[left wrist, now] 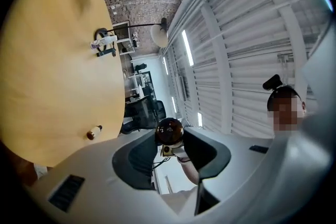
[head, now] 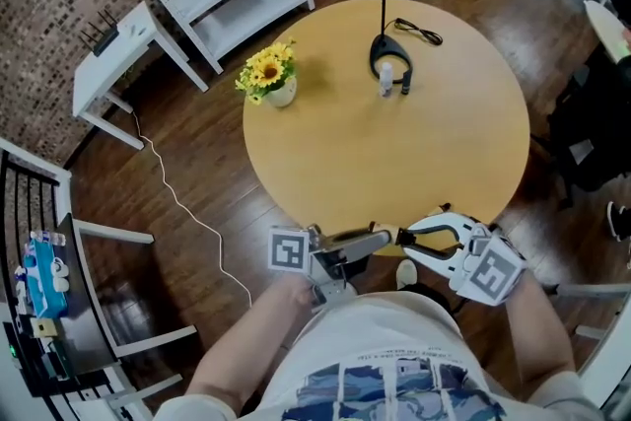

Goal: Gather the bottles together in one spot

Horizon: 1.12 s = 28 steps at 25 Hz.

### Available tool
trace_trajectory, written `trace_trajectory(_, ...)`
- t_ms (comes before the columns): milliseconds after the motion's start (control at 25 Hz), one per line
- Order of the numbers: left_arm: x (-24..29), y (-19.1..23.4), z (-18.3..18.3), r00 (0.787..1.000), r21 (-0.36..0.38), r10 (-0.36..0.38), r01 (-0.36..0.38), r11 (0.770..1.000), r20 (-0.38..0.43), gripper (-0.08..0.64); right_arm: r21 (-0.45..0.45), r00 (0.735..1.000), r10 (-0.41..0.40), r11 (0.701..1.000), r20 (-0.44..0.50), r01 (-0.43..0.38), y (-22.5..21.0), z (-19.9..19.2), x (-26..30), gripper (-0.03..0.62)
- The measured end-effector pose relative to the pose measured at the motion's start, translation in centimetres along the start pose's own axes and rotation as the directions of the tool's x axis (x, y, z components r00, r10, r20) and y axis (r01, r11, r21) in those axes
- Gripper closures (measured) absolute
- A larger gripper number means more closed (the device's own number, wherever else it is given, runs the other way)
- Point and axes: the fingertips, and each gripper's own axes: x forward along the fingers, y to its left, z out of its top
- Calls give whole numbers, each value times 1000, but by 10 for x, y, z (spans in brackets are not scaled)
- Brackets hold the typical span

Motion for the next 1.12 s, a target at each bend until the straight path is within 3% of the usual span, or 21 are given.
trace_trajectory(240, -22, -7, -3, 1000, 50, -12, 13, 999, -11, 419, -15, 998, 7, 1000, -59, -8, 15, 6, 12, 494)
trace_trajectory(320, -29, -9, 3, 999, 79, 2, -5, 997, 39, 420, 43, 998, -58, 997, -38, 59, 11, 8, 17, 491)
trace_trajectory(400, -39, -13, 15, 990, 106, 11, -26, 994, 141, 422, 189, 984, -178, 967, 21, 171, -3, 12, 14, 448)
trace_trajectory(440, -45, -17, 22, 979, 129, 19, -46, 991, 202, 422, 298, 968, -246, 929, 52, 220, -12, 13, 10, 406)
trace_trajectory(480, -51, -20, 30, 965, 161, 33, -77, 984, 261, 422, 433, 949, -306, 868, 82, 242, -20, 12, 6, 397)
trace_trajectory(520, -56, -23, 37, 949, 199, 48, -115, 973, 311, 422, 581, 929, -351, 782, 114, 224, -23, 10, 3, 397)
trace_trajectory(600, -63, -31, 45, 927, 284, 73, -187, 941, 367, 422, 822, 899, -397, 564, 187, 78, -20, 5, 4, 397)
trace_trajectory(680, -63, -41, 43, 924, 384, 88, -240, 892, 373, 422, 919, 876, -404, 380, 264, -103, -13, 6, 14, 397)
trace_trajectory(800, -58, -56, 35, 929, 545, 106, -298, 783, 355, 422, 922, 822, -418, 199, 386, -331, -12, 23, 25, 380)
trace_trajectory(840, -54, -61, 30, 932, 589, 106, -303, 749, 345, 422, 907, 800, -428, 159, 420, -391, -14, 30, 26, 364)
trace_trajectory(920, -49, -68, 20, 940, 662, 108, -306, 684, 323, 422, 876, 763, -448, 115, 466, -468, -17, 41, 25, 365)
trace_trajectory(1000, -47, -71, 12, 944, 717, 124, -314, 622, 306, 422, 863, 740, -468, 114, 483, -492, -18, 47, 22, 461)
trace_trajectory(1120, -52, -70, 4, 947, 781, 153, -321, 535, 284, 419, 877, 753, -461, 144, 470, -459, -14, 50, 24, 469)
